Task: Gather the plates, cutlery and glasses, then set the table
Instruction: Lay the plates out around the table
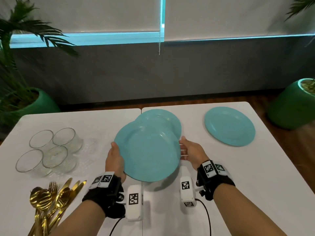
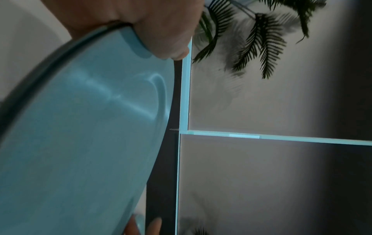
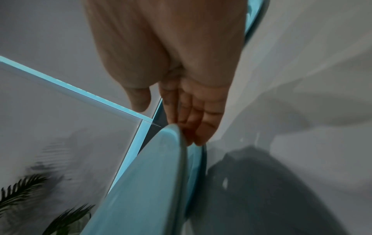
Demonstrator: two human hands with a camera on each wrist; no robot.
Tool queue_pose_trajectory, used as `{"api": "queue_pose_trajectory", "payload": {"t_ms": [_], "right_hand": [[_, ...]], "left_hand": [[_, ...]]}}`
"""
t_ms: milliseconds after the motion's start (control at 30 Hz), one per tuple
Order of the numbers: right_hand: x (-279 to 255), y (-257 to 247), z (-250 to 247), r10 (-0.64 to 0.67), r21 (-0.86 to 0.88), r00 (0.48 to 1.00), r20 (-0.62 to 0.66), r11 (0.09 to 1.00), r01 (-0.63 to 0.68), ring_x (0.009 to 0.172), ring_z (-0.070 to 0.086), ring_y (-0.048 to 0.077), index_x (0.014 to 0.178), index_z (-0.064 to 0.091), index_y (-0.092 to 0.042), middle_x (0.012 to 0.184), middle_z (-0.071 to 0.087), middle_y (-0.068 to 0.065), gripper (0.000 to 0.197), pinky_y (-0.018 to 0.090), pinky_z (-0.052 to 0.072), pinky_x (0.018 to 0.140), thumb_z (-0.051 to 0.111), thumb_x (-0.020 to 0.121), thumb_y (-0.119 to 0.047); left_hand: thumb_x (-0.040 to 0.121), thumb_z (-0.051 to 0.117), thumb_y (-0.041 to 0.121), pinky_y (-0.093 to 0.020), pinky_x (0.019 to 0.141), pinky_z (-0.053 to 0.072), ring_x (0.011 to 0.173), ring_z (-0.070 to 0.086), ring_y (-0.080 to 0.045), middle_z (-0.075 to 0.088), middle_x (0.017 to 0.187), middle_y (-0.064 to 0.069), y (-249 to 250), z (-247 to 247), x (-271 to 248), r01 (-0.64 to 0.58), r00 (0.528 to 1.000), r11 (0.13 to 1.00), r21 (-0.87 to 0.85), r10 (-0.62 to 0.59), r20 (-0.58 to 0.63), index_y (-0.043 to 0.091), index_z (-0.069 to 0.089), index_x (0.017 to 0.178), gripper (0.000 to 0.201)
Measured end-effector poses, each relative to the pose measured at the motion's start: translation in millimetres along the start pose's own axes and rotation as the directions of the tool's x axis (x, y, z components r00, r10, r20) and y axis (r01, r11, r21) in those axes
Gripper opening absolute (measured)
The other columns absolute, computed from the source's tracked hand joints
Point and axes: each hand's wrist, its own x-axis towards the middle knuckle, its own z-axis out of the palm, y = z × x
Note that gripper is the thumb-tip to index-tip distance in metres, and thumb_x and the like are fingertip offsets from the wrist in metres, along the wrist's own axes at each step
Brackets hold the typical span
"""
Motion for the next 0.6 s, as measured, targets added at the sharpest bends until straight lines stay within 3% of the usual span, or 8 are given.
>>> {"api": "queue_pose_trajectory", "payload": {"t_ms": [100, 167, 233, 267, 333, 400, 533, 600], "right_hand": [[-17.3, 15.7, -24.2, -0.037, -0.108, 0.995, -0.09, 0.994, 0.027, 0.08, 0.064, 0.025, 0.109, 0.066, -0.004, 0.09, 0.069, 0.01, 0.022, 0.039, 0.056, 0.076, 0.061, 0.089, -0.01], [-24.6, 30.1, -45.1, -0.023, -0.159, 0.983, -0.182, 0.987, -0.007, 0.085, 0.065, 0.028, 0.11, 0.066, -0.003, 0.094, 0.069, 0.013, 0.027, 0.044, 0.056, 0.084, 0.064, 0.083, -0.003], [-36.1, 42.8, -64.8, 0.015, -0.145, 0.974, -0.225, 0.988, -0.049, 0.085, 0.065, 0.03, 0.111, 0.064, -0.001, 0.097, 0.068, 0.016, 0.029, 0.043, 0.056, 0.081, 0.064, 0.082, -0.001], [-41.6, 49.8, -74.4, 0.033, -0.115, 0.97, -0.24, 0.991, -0.063, 0.083, 0.064, 0.03, 0.113, 0.063, 0.0, 0.097, 0.067, 0.017, 0.03, 0.042, 0.056, 0.078, 0.063, 0.083, 0.0], [-54.5, 61.7, -92.3, 0.066, -0.045, 0.961, -0.269, 0.996, -0.081, 0.08, 0.061, 0.029, 0.115, 0.06, 0.0, 0.096, 0.065, 0.018, 0.029, 0.037, 0.053, 0.069, 0.06, 0.086, 0.001], [-69.9, 70.6, -111.0, 0.094, 0.052, 0.953, -0.288, 0.995, -0.082, 0.074, 0.059, 0.027, 0.117, 0.058, -0.001, 0.091, 0.064, 0.016, 0.027, 0.031, 0.05, 0.062, 0.054, 0.09, 0.001], [-103.1, 83.7, -150.6, 0.139, 0.295, 0.937, -0.321, 0.955, -0.041, 0.072, 0.057, 0.027, 0.126, 0.05, 0.007, 0.086, 0.062, 0.013, 0.032, 0.036, 0.049, 0.063, 0.04, 0.096, 0.004], [-117.1, 90.2, -167.0, 0.16, 0.384, 0.91, -0.382, 0.923, -0.001, 0.076, 0.058, 0.03, 0.13, 0.047, 0.007, 0.098, 0.062, 0.015, 0.034, 0.04, 0.053, 0.064, 0.036, 0.097, 0.005]], "left_hand": [[0.097, 0.029, 0.052, -0.036, 0.079, 0.049, 0.103, 0.06, -0.028, 0.06, 0.12, -0.003, -13.1, 11.0, -23.1, 0.124, 0.987, 0.992, -0.01, -0.122, 0.105, 0.017, 0.05, 0.129, 0.052], [0.099, 0.032, 0.045, -0.035, 0.079, 0.049, 0.096, 0.06, -0.026, 0.061, 0.116, -0.004, -26.2, 19.1, -37.4, 0.133, 0.973, 0.991, 0.031, -0.137, 0.186, 0.019, 0.056, 0.111, 0.037], [0.098, 0.036, 0.043, -0.04, 0.087, 0.049, 0.092, 0.062, -0.024, 0.065, 0.11, -0.003, -39.2, 25.4, -47.8, 0.098, 0.956, 0.991, 0.092, -0.12, 0.266, 0.023, 0.062, 0.092, 0.034], [0.097, 0.038, 0.045, -0.043, 0.092, 0.048, 0.094, 0.063, -0.023, 0.066, 0.108, -0.003, -46.4, 27.8, -52.5, 0.09, 0.952, 0.99, 0.109, -0.118, 0.284, 0.026, 0.064, 0.09, 0.033], [0.091, 0.044, 0.055, -0.046, 0.098, 0.047, 0.103, 0.064, -0.023, 0.067, 0.114, -0.001, -62.3, 29.1, -56.7, 0.06, 0.948, 0.99, 0.127, -0.096, 0.303, 0.028, 0.065, 0.104, 0.037], [0.079, 0.046, 0.065, -0.048, 0.1, 0.047, 0.109, 0.063, -0.024, 0.064, 0.123, 0.0, -78.8, 28.8, -57.1, 0.029, 0.94, 0.985, 0.172, -0.085, 0.33, 0.031, 0.06, 0.118, 0.054], [0.074, 0.04, 0.077, -0.049, 0.1, 0.046, 0.109, 0.061, -0.028, 0.063, 0.122, -0.004, -96.1, 23.8, -49.2, -0.036, 0.955, 0.969, 0.243, -0.038, 0.294, 0.033, 0.061, 0.108, 0.06], [0.066, 0.037, 0.083, -0.051, 0.1, 0.046, 0.11, 0.06, -0.03, 0.061, 0.124, -0.004, -90.7, 21.4, -46.5, -0.075, 0.964, 0.965, 0.251, 0.006, 0.265, 0.031, 0.06, 0.111, 0.072]]}}
